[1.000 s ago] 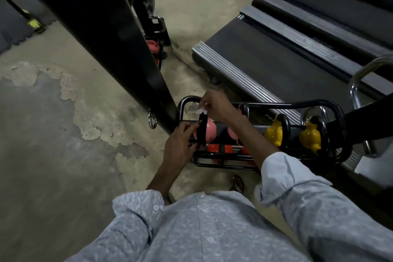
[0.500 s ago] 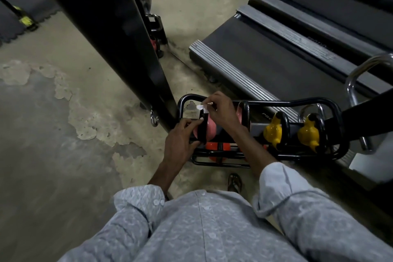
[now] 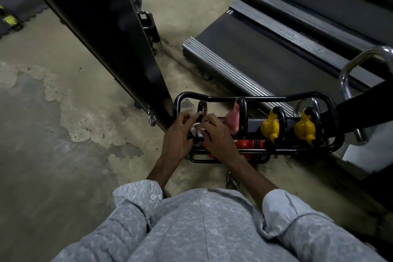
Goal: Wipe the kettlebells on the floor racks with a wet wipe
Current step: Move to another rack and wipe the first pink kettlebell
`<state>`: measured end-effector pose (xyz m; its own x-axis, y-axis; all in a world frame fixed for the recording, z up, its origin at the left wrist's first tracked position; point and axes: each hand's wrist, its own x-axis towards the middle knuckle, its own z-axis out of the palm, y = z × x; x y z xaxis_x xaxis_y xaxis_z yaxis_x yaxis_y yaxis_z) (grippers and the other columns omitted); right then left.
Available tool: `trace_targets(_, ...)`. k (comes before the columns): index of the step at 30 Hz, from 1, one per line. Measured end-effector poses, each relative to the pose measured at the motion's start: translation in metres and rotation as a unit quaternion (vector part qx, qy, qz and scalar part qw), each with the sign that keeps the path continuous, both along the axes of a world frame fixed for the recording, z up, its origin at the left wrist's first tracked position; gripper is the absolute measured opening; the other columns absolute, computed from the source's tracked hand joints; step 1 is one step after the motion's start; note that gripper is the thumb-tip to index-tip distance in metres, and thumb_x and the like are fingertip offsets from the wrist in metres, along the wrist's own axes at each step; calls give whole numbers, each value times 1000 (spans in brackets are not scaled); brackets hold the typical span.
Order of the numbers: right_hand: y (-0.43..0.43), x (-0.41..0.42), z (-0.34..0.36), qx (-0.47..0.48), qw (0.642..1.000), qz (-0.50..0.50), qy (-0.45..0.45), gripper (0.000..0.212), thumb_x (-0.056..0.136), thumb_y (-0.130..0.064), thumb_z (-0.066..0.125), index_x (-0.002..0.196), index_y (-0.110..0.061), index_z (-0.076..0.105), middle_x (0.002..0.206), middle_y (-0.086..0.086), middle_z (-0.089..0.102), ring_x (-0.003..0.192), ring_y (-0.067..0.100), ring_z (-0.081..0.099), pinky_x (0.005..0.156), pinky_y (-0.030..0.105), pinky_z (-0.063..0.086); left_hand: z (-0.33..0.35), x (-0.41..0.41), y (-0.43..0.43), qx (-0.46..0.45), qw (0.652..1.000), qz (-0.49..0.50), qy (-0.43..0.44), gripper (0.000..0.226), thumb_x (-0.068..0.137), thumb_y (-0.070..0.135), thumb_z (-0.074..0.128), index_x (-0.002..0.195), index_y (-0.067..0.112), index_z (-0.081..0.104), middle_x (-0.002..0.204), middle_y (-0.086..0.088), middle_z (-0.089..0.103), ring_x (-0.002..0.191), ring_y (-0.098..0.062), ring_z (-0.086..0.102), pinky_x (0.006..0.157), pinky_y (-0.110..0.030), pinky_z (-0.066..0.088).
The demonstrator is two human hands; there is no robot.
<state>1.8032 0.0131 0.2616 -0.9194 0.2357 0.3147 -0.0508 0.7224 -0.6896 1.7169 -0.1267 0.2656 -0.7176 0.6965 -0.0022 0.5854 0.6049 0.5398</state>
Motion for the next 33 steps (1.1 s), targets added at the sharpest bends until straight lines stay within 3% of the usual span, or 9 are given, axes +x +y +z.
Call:
trace_targets(3,-2,3,-1,2,1000,7,9,20,99,-15,55,100,-3,71,104,9,58,87,8,54,77,9,44,2,-7,-1,-17,999,-17,-28,89,74,24,84,151,37,42,134,2,47,108,-19,59,76,-35,57)
trace_targets(7,-4,6,-13,34,999,27,-11,18,100,-17,58,107,-7,70,104,9,58,87,18,58,69,31,55,5,-13,-3,-32,998,-30,-48,92,76,22,84,153,42,37,128,3,48,103,-16,59,75,-32,55)
trace_targets(14,-18,21,-27,67,997,24,-23,12,99,-18,62,99,-7,68,98,4,56,81,13,53,66,30,51,2,-13,-6,-50,997,-31,-53,100,78,13,79,152,54,26,118,9,47,94,-13,58,73,-30,55)
trace_targets(18,-19,30,-34,-154,982,-108,-20,12,82,-2,77,76,-7,68,88,-3,58,77,3,57,69,11,45,1,-13,-5,-60,997,-35,-46,106,72,12,83,152,53,27,116,10,46,94,-13,58,72,-30,54)
trace_targets(22,-21,28,-40,-319,929,-182,-38,14,81,0,74,84,-12,69,88,3,68,84,16,67,75,30,54,3,-12,-5,-59,996,-29,-54,106,70,21,88,153,51,30,113,11,45,94,-10,56,73,-28,50)
trace_targets(24,-22,25,-40,-369,905,-206,-51,10,85,-6,75,90,-12,70,90,4,72,87,19,70,78,34,57,3,-11,-4,-56,997,-27,-55,105,69,24,89,153,50,30,110,12,43,93,-9,54,72,-24,45)
trace_targets(27,-19,14,-30,-424,875,-228,-54,10,89,-7,72,99,-8,70,94,3,73,85,11,71,75,29,59,3,-11,-3,-55,997,-27,-50,103,70,29,89,154,46,32,110,10,45,92,-8,52,73,-23,43)
trace_targets(31,-11,-15,-13,-470,835,-283,-44,11,91,-7,71,101,-4,71,80,2,70,65,2,66,62,21,54,2,-10,-2,-50,998,-18,-44,98,73,31,87,155,44,33,110,8,46,93,-9,51,74,-22,42)
trace_targets(33,-6,-33,-6,-480,820,-310,-46,11,90,-12,74,98,-6,72,78,0,71,64,1,66,64,22,56,3,-11,-1,-50,998,-15,-42,98,73,31,87,154,43,34,111,6,48,94,-12,54,74,-24,42)
